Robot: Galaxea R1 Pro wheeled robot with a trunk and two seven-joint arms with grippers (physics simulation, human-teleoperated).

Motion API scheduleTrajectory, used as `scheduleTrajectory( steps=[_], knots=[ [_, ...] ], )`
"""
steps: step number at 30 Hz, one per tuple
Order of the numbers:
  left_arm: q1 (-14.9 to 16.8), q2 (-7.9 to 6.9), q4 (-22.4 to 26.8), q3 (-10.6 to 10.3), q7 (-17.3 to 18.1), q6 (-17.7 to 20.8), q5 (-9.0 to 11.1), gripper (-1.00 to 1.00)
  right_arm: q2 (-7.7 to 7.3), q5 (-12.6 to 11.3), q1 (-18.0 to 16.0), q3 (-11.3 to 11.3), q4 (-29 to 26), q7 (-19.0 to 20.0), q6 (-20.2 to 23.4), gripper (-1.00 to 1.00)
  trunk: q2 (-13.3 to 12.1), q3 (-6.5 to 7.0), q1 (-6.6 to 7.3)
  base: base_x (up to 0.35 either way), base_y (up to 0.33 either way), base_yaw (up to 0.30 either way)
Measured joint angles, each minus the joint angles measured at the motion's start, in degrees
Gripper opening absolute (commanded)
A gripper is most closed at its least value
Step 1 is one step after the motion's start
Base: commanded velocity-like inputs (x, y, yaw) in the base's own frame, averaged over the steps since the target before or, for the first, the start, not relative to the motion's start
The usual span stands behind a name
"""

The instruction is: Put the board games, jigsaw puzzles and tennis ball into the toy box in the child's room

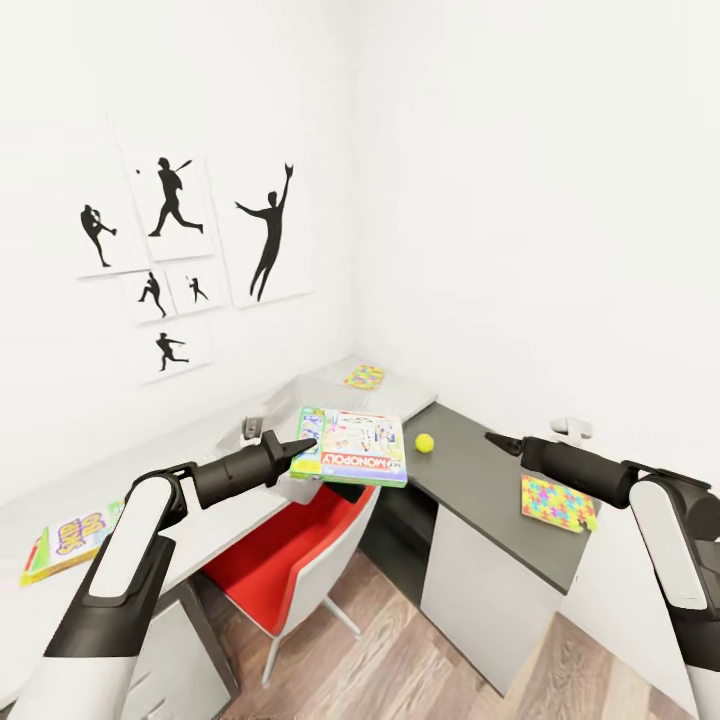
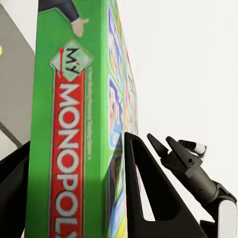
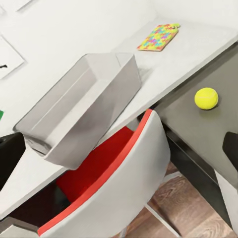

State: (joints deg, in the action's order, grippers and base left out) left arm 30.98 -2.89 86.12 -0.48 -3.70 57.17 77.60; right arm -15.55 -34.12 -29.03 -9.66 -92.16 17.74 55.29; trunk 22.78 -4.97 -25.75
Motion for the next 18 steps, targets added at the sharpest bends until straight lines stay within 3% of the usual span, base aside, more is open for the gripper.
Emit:
scheduleTrajectory(
  steps=[18],
  knots=[
    [-0.1, 0.00, -0.3, 0.0, 0.0, -0.5, 0.0, -1.00, 0.00, 0.0, 0.0, 0.0, 0.0, 0.1, 0.0, 1.00, 0.0, 0.00, 0.00, 0.000, 0.000, 0.291]
  ],
)
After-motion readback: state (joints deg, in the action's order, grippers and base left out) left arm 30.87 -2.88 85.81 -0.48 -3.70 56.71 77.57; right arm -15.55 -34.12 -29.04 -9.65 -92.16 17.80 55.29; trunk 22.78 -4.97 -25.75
